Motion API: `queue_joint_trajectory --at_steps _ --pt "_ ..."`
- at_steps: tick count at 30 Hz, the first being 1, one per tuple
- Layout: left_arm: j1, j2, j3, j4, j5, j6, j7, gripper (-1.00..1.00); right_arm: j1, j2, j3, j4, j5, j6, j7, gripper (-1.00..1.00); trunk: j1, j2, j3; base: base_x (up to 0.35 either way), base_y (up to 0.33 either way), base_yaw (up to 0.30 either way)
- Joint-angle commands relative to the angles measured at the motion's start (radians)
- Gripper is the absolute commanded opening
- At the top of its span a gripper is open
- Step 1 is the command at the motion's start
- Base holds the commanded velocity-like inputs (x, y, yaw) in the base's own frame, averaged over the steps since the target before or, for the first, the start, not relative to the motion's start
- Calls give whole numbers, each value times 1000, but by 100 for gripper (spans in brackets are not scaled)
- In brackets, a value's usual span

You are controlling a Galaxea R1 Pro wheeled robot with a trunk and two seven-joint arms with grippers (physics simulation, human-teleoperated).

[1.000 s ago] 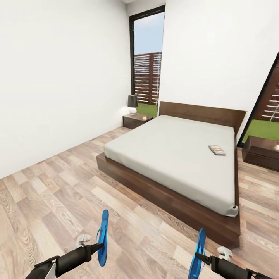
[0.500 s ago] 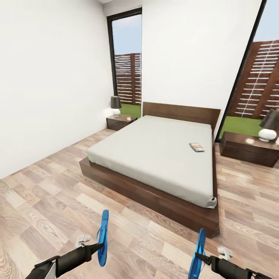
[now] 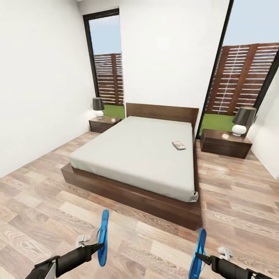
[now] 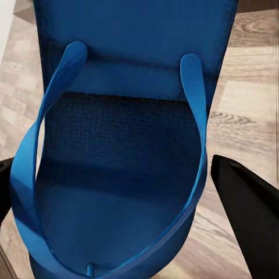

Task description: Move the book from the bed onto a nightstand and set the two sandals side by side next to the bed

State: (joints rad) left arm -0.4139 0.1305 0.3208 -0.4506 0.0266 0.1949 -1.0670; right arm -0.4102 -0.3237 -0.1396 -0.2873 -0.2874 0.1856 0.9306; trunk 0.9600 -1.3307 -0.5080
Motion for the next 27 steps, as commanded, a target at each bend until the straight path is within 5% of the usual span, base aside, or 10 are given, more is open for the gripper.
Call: queue_joint_trajectory --at_steps 1,7,27 --pt "0 0 3 0 3 9 -6 -100 -1 0 -1 0 -9 11 2 -100 -4 7 2 0 0 -278" --pt "0 0 3 0 3 9 -7 -100 -1 0 -2 0 -9 10 -1 -100 -27 49 21 0 0 -180" --pt "0 0 3 0 3 9 -6 -100 -1 0 -5 10 -14 9 -7 -100 -104 189 84 0 0 -4"
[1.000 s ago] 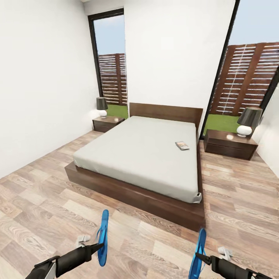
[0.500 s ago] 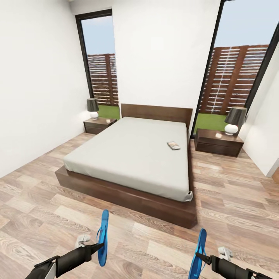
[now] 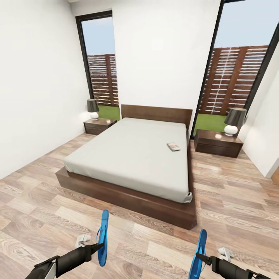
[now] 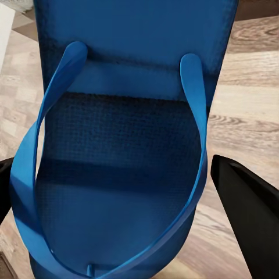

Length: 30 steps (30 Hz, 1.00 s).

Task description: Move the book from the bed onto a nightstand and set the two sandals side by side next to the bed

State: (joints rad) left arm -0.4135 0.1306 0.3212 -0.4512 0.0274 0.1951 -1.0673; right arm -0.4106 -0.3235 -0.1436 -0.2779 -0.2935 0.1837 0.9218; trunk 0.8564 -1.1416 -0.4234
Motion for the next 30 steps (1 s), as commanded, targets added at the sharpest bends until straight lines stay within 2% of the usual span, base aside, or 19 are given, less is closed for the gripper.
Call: queue_joint_trajectory --at_steps 1,14,19,30 --pt "-1 0 3 0 2 9 -6 -100 0 0 -1 0 -9 11 2 -100 -4 7 2 0 0 0" --pt "-1 0 3 0 2 9 -6 -100 0 3 1 -5 -9 11 5 -100 -54 98 43 0 0 0" --pt "-1 0 4 0 2 9 -6 -100 0 3 0 -4 -9 11 5 -100 -54 98 43 0 0 -50" --pt "0 0 4 0 3 9 -6 -100 0 2 -1 -3 -9 11 5 -100 -54 98 43 0 0 -260"
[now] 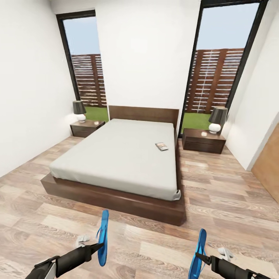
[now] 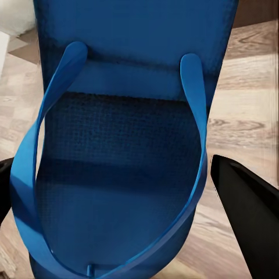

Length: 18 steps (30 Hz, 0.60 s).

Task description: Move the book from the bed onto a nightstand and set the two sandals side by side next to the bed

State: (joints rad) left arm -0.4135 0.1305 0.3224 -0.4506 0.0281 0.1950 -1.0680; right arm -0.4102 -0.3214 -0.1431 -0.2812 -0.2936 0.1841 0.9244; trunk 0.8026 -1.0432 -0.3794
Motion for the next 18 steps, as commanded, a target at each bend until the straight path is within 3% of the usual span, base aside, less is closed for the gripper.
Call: queue_joint_trajectory --at_steps 1,18 --pt "0 0 3 0 3 9 -6 -100 -1 0 -1 0 -9 11 2 -100 0 -1 -1 0 0 -282" --pt "-1 0 3 0 3 9 -6 -100 -1 0 -1 0 -10 11 2 -100 0 -1 -1 0 0 -282"
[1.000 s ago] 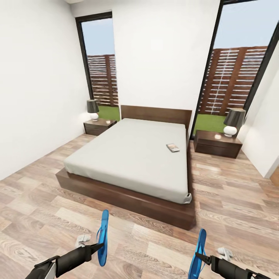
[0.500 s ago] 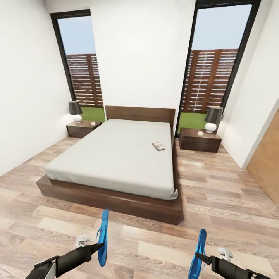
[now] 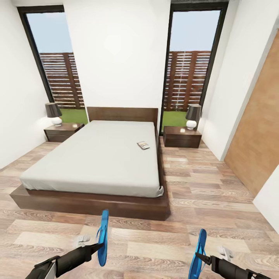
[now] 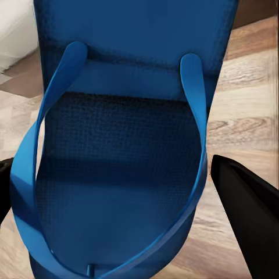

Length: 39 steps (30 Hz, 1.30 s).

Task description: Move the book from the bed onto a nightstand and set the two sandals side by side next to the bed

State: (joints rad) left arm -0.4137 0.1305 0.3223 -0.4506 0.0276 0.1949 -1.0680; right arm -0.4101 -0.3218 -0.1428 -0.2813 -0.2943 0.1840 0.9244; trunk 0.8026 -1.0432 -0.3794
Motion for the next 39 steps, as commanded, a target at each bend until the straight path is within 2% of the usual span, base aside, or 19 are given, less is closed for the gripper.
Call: queue_joint_trajectory --at_steps 1,39 --pt "0 0 3 0 3 9 -6 -100 -1 0 -1 0 -8 11 2 -100 0 -1 -1 0 0 -283" --pt "0 0 3 0 3 9 -6 -100 -1 0 -1 1 -9 11 2 -100 0 -1 -1 0 0 -283"
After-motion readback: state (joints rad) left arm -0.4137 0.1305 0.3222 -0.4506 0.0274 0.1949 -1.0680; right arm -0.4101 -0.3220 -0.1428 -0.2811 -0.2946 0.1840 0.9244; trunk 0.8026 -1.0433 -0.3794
